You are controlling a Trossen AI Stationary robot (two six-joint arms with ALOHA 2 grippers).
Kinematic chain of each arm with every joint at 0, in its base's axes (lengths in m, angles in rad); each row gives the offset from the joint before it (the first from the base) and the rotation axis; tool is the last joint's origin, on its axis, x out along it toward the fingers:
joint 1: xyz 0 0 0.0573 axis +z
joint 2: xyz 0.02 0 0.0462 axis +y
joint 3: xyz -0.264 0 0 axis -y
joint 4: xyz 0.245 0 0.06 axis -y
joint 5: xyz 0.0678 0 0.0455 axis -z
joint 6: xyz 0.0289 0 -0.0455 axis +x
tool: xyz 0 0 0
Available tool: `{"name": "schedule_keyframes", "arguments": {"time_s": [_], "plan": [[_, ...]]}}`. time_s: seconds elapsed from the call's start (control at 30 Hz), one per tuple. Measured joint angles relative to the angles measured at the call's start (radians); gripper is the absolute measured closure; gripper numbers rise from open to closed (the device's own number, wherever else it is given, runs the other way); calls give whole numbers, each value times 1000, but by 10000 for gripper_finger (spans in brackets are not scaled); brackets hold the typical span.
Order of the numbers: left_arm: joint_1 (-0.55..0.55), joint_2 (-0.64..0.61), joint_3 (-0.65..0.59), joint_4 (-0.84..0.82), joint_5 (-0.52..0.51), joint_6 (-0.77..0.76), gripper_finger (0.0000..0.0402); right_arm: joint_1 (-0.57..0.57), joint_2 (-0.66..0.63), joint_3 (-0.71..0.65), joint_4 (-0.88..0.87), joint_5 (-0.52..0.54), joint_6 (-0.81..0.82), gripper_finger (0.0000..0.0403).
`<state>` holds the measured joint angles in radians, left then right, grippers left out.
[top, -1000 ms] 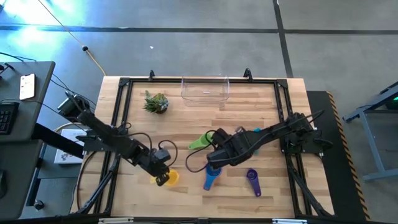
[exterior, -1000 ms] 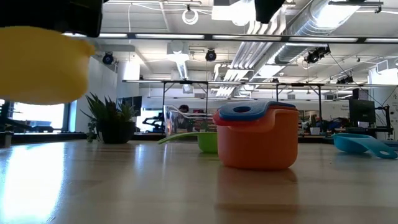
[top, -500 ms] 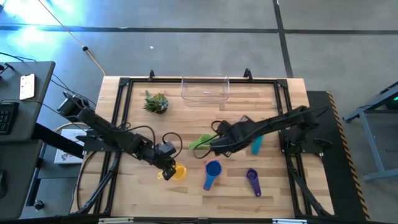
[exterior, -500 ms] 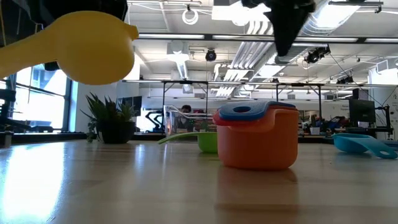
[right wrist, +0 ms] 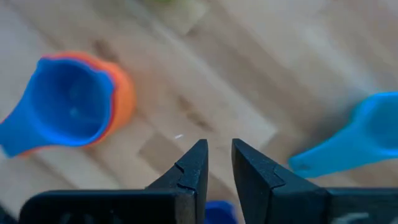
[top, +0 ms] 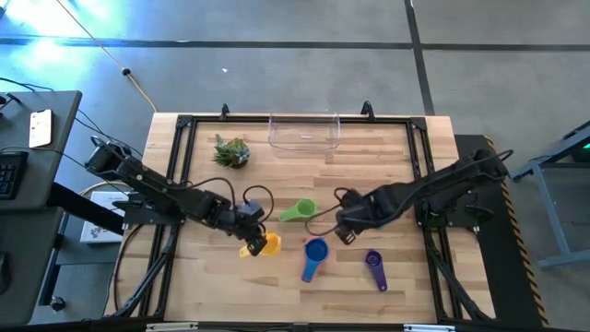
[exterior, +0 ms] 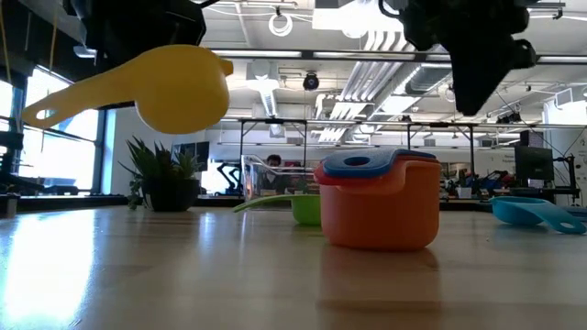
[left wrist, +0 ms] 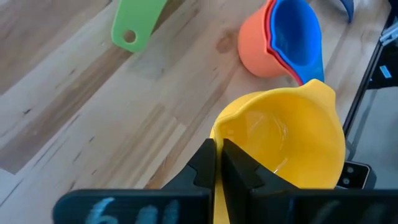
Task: Nest measuring cups in basket
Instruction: Stack the yellow measuring cup into the blue measuring cup
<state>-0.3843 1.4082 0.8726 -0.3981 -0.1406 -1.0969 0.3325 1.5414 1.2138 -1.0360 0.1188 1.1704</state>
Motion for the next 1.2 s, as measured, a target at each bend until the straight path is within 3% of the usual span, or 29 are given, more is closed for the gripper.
{"name": "schedule_keyframes", "arguments": {"time_s": [0.27, 0.7, 1.2], "plan": [[20, 0, 0, 0, 0, 25, 400, 81, 4, -89, 289, -23, 91, 341], [32, 0, 0, 1, 0, 86, 400, 190, 144, -92, 523, -8, 271, 341], [31, 0, 0, -1, 0, 114, 400, 204, 312, -92, 734, -18, 341, 341]]}}
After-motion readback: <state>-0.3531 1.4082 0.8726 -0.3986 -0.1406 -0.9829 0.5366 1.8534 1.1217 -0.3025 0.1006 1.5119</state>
